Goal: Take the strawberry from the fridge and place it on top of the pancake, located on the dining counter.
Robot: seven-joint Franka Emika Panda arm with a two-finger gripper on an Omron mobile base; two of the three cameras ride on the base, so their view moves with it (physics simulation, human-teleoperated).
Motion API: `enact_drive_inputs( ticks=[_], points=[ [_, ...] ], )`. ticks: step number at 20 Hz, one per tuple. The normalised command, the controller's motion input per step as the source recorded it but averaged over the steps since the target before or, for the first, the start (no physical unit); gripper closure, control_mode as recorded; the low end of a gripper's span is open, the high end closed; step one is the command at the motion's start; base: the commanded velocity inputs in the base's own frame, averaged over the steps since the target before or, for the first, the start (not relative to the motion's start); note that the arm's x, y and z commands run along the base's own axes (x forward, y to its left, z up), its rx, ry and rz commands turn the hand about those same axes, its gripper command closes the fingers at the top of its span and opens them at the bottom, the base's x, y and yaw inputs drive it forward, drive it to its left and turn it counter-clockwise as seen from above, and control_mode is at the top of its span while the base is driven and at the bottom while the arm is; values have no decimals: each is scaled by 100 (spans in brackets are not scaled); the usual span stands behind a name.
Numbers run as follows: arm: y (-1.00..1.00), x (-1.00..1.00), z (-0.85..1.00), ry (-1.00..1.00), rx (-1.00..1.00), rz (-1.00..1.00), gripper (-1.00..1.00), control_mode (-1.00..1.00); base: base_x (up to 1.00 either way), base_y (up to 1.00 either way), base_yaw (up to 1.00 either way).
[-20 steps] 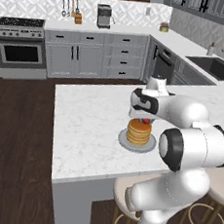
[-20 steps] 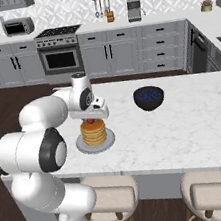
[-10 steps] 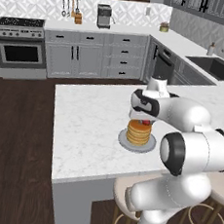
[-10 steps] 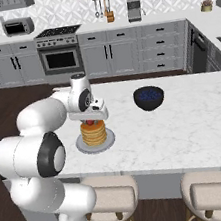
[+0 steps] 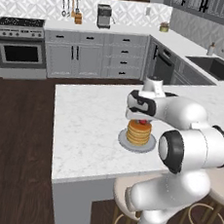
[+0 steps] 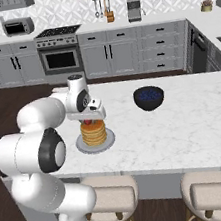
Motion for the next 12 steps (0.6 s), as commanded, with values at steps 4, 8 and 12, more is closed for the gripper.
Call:
enact_drive_inputs(
  ticks=[4,8,12],
  points=[
    [0,6,-26,1,0,0,100,-100,0,0,0],
    [0,0,-31,4,-1,0,100,-100,0,0,0],
    [0,0,-9,0,0,0,100,-100,0,0,0]
  ],
)
